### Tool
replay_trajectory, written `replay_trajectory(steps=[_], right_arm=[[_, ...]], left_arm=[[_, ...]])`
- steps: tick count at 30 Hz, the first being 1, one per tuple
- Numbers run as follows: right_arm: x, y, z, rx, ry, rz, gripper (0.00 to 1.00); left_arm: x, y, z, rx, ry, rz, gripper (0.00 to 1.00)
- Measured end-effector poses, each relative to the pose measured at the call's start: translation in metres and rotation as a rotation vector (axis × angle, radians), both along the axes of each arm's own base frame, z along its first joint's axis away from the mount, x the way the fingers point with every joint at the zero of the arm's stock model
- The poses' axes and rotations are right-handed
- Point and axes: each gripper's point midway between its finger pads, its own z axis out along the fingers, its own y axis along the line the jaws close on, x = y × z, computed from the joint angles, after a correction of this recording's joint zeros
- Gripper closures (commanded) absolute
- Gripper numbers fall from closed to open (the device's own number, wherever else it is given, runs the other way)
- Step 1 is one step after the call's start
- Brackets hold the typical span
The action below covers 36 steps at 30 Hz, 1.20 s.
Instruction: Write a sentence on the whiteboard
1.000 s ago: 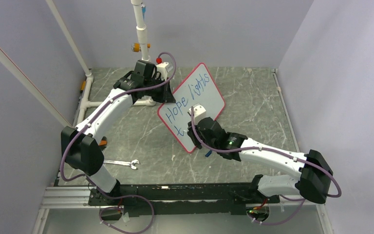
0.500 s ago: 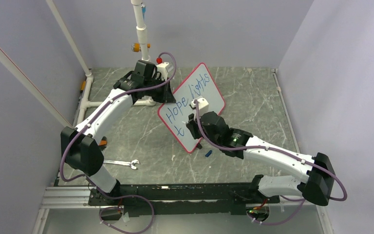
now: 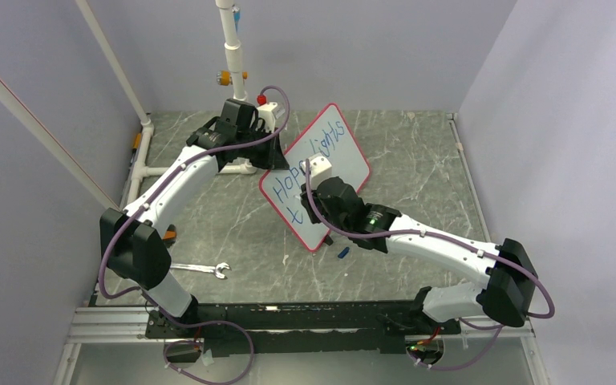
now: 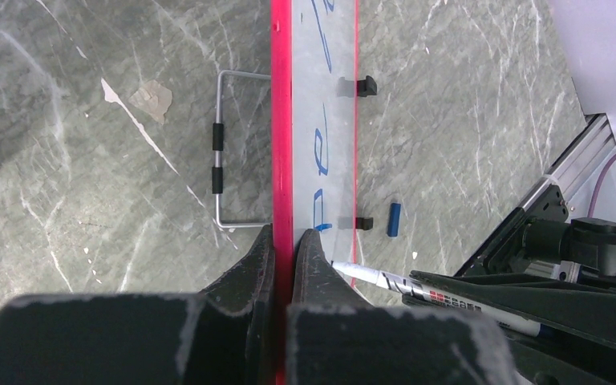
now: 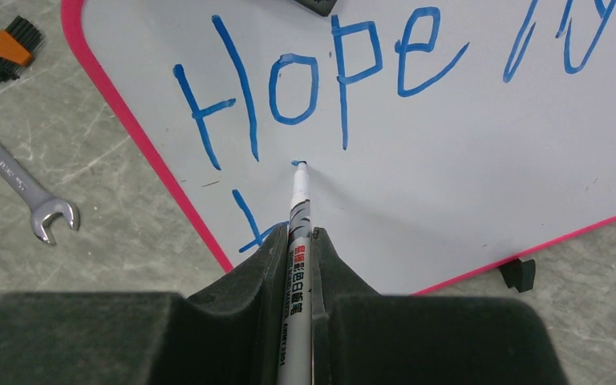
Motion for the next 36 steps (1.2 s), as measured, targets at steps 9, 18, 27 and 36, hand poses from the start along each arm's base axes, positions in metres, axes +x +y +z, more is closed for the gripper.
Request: replay_trajectory(steps=[9,18,27,36], right_arm=[[-0.002,-0.005,-0.01,-0.006,0.009,-0.005,1.0],[-0.014,-0.022,-0.038,-0.028,0.059,-0.014,1.0],[-0.025,-0.03,-0.056,-0.031,0.101,-0.014,1.0],[-0.024,-0.029,-0.053,-0.032,0.099,-0.01,1.0]], left_arm=[[0.0,0.0,0.0,0.002,0.0,0.0,1.0],[0.0,0.0,0.0,0.001,0.001,0.0,1.0],[0.0,0.0,0.0,0.001,0.001,0.0,1.0],[0.0,0.0,0.0,0.001,0.0,0.0,1.0]])
